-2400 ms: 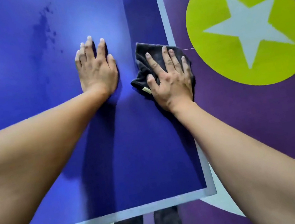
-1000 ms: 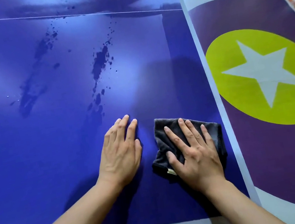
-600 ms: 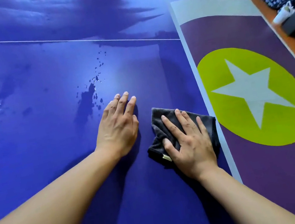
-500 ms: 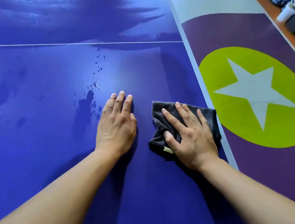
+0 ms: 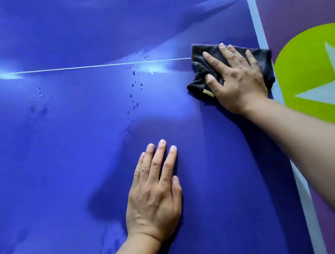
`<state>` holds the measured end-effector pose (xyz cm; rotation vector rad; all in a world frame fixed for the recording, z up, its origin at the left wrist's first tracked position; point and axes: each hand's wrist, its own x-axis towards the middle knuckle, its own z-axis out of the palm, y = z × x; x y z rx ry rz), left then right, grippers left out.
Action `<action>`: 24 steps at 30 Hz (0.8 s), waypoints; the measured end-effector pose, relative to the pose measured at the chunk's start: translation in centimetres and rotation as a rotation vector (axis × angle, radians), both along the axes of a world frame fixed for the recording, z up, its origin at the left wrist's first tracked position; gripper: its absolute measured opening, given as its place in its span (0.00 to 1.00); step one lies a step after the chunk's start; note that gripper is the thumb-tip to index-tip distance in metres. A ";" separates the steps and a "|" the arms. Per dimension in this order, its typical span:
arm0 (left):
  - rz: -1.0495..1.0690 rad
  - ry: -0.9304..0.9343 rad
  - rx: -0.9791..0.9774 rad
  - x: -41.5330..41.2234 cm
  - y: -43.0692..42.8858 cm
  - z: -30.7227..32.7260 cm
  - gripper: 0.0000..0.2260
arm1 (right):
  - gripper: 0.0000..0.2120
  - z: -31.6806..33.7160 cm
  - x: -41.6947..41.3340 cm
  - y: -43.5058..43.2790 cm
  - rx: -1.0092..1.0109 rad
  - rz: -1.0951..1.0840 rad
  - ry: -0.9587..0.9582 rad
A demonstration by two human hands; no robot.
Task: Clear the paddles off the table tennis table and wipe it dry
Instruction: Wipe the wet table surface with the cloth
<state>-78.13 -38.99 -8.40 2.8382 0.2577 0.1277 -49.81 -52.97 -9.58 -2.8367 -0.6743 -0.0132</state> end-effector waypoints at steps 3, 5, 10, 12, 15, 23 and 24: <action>0.003 -0.003 0.017 0.2 0.4 -0.3 0.25 | 0.30 -0.3 2.1 1.1 0.001 0.012 -0.004; 0.000 -0.006 0.025 0.2 0.5 -0.4 0.25 | 0.30 -0.3 2.7 1.5 0.001 0.009 0.004; 0.017 -0.010 0.004 0.2 0.5 -0.1 0.25 | 0.30 0.0 2.8 1.6 -0.017 0.024 0.015; 0.026 -0.009 -0.004 0.3 0.5 -0.2 0.25 | 0.30 0.2 2.0 1.4 -0.019 0.052 0.043; 0.027 0.011 -0.008 0.3 0.5 0.1 0.25 | 0.30 0.3 -1.6 1.0 -0.025 0.115 0.061; -0.002 0.000 -0.114 0.7 0.8 0.1 0.24 | 0.28 0.5 -14.4 -0.1 -0.012 0.033 0.035; 0.003 -0.026 -0.167 0.5 0.8 0.2 0.24 | 0.28 0.5 -15.9 -0.1 -0.012 0.021 0.039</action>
